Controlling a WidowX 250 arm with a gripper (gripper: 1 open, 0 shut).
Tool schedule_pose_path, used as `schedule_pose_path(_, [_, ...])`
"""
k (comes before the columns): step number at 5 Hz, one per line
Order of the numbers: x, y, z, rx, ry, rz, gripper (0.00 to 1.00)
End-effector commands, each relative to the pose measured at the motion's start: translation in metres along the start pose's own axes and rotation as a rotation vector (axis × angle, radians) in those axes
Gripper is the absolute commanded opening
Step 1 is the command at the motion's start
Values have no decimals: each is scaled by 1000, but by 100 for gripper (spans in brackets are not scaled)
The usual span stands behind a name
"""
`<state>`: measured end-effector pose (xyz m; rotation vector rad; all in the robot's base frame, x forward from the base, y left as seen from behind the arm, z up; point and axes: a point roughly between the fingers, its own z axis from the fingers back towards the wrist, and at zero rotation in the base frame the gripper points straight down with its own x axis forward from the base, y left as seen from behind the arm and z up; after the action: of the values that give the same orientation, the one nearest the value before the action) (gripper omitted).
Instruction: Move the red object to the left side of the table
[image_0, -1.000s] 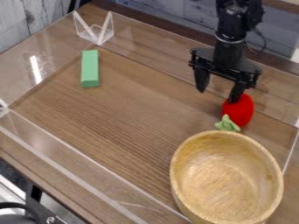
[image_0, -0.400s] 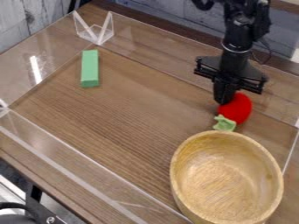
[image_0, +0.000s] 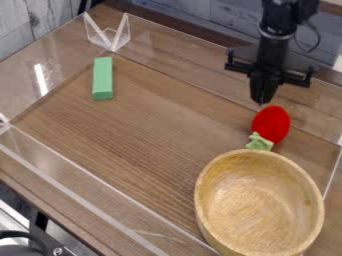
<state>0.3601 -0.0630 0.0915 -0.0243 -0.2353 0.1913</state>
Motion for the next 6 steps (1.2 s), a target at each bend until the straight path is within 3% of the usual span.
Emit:
schedule_pose_path(1, [18,-3,29,-30,-80,9,0])
schedule_pose_path(2, [6,-10,25,-34,-55,-50,100])
schedule_pose_path(3, [-6,-16,18,-35,-27,-107,100])
schedule_pose_path(4, [-3,-11,24,-31,-18,-115,0])
schedule_pose_path(5, [-11,-17,8,-24,10,-117,100])
schedule_pose_path(6, [-20,-22,-10,-15,38,-119,100])
